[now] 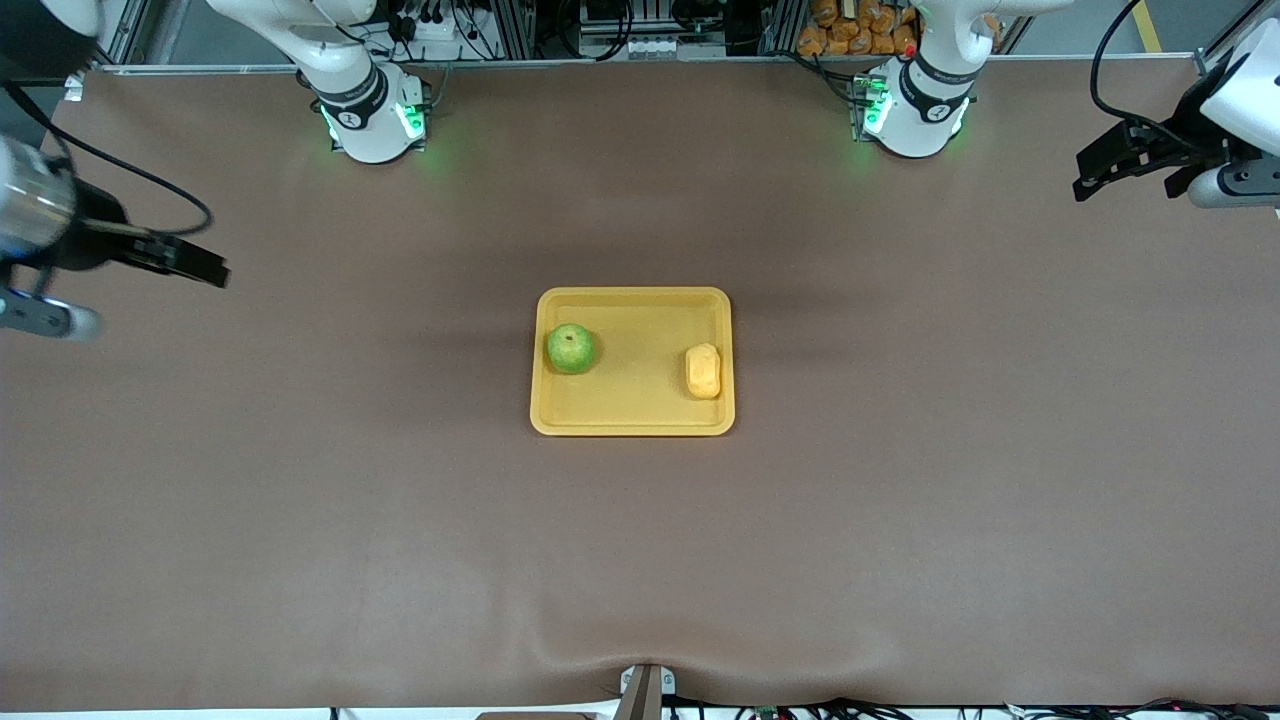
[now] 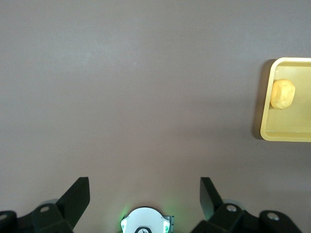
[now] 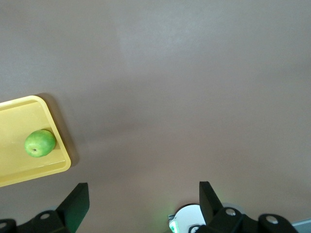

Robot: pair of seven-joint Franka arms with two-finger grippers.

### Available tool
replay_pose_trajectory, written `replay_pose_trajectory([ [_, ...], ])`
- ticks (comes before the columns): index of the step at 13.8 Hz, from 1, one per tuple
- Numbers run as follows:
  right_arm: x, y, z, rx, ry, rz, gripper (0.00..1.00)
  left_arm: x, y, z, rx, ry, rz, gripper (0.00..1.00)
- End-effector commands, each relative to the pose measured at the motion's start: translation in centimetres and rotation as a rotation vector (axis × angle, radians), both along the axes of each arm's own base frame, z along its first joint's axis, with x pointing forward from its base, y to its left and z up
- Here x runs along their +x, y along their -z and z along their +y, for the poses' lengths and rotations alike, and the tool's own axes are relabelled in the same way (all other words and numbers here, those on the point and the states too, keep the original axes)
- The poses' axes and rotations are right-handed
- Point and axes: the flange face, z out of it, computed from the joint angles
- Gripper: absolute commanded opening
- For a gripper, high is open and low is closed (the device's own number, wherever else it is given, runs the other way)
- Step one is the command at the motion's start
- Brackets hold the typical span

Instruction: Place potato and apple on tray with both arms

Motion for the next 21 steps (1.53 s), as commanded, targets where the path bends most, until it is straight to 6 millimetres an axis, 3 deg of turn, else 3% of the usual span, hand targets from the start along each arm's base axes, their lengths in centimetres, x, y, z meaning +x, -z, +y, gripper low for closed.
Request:
replay_pose_trajectory([
  [1, -1.6, -1.7, -1.0, 0.015, -0.005, -0.022, 1.0, -0.7, -0.5, -0.2, -0.003, -0.01, 0.002, 1.0],
  [8, -5.2, -2.8, -5.0, 0.018, -0.069, -0.039, 1.0, -0.7, -0.5, -0.5, -0.002, -0.004, 0.003, 1.0],
  [11, -6.8, -1.7, -5.5, 0.014, -0.091, -0.071, 1.0, -0.7, -0.5, -0.5, -0.002, -0.004, 0.003, 1.0],
  [17, -6.6, -2.7, -6.6, 0.021, -0.202, -0.096, 1.0, -0.7, -0.6, -0.7, -0.002, 0.001, 0.0, 1.0],
  [21, -6.4, -2.7, -6.1, 0.028, -0.199, -0.107, 1.0, -0.4, -0.6, -0.6, -0.006, -0.001, -0.001, 1.0],
])
